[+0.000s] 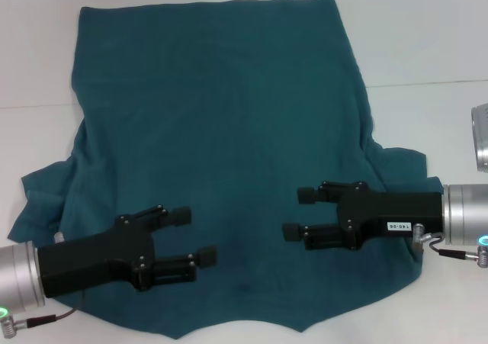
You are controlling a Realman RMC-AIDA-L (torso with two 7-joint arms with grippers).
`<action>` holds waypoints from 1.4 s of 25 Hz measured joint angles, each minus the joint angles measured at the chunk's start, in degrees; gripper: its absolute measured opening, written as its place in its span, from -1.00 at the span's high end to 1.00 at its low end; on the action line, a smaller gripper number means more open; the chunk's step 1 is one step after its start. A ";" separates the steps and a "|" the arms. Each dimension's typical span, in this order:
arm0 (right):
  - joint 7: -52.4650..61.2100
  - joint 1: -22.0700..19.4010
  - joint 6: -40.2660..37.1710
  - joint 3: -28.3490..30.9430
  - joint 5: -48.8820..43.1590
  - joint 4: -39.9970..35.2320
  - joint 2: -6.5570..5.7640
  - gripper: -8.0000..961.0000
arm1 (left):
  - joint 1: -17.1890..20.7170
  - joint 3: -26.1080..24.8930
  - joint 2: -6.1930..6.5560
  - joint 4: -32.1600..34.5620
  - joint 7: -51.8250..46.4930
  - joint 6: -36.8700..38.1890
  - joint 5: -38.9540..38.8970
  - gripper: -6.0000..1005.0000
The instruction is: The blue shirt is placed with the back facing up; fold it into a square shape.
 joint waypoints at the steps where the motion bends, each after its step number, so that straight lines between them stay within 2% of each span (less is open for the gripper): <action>1: 0.00 -0.02 0.02 0.02 0.02 0.03 0.00 -0.87 | 0.00 0.00 -0.02 0.00 -0.01 0.00 0.00 -0.86; 12: -0.19 -0.03 0.02 0.11 0.22 0.18 0.11 -0.87 | 0.02 -0.01 -0.14 0.01 -1.00 -0.22 0.02 -0.84; 18: -0.41 -0.02 -0.15 0.49 0.29 0.14 0.44 -0.87 | 0.40 -1.87 0.04 0.25 -2.63 -2.73 -0.29 -0.83; 27: -0.05 0.01 -0.22 0.75 0.67 0.38 0.80 -0.87 | 1.73 -10.10 0.41 0.48 -10.46 -15.35 -0.39 -0.81; 35: 0.92 0.15 -0.07 0.87 0.76 0.63 1.15 -0.87 | 2.71 -12.67 0.87 1.07 -14.94 -24.44 0.16 -0.80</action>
